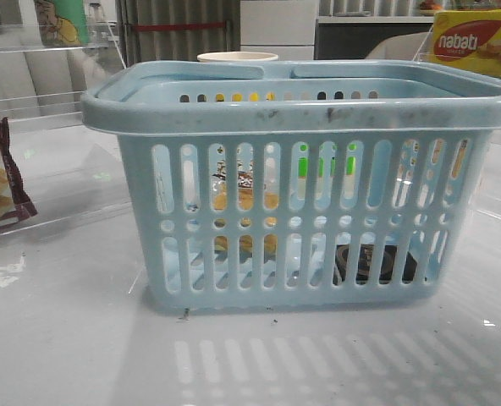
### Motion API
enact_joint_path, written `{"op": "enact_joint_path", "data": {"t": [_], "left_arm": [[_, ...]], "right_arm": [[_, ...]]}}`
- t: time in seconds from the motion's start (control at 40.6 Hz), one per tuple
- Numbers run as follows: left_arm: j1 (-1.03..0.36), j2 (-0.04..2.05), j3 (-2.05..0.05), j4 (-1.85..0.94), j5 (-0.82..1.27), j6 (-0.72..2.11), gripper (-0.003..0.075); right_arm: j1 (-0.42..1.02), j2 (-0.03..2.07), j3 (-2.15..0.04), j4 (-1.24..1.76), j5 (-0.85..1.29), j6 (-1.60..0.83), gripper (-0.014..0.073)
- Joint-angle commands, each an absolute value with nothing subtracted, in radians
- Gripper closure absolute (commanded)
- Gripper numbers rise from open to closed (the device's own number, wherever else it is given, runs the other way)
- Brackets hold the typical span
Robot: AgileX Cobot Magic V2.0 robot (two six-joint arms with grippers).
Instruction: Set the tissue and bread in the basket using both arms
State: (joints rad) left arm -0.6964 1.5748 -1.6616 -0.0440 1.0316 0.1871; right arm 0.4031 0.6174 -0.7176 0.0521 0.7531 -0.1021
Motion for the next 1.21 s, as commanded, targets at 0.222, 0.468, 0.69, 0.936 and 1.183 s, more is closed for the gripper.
{"op": "enact_joint_path", "data": {"t": [0.222,0.468,0.69,0.936,1.183], "left_arm": [[-0.705,1.117,-1.331,-0.058,0.892,0.189,0.0316],[-0.705,0.867,-1.064,-0.058,0.850,0.189,0.0316],[-0.705,0.688,-0.896,-0.059,0.817,0.181,0.0316],[-0.705,0.607,-0.787,-0.060,0.737,0.179,0.0316],[-0.705,0.609,-0.768,-0.060,0.690,0.179,0.0381]], "right_arm": [[0.402,0.617,-0.744,0.043,0.683,-0.115,0.0043],[0.402,0.617,-0.744,0.043,0.683,-0.115,0.0043],[0.402,0.617,-0.744,0.043,0.683,-0.115,0.0072],[0.402,0.617,-0.744,0.042,0.704,-0.116,0.0071],[0.402,0.617,-0.744,0.042,0.719,-0.117,0.0165]]}}
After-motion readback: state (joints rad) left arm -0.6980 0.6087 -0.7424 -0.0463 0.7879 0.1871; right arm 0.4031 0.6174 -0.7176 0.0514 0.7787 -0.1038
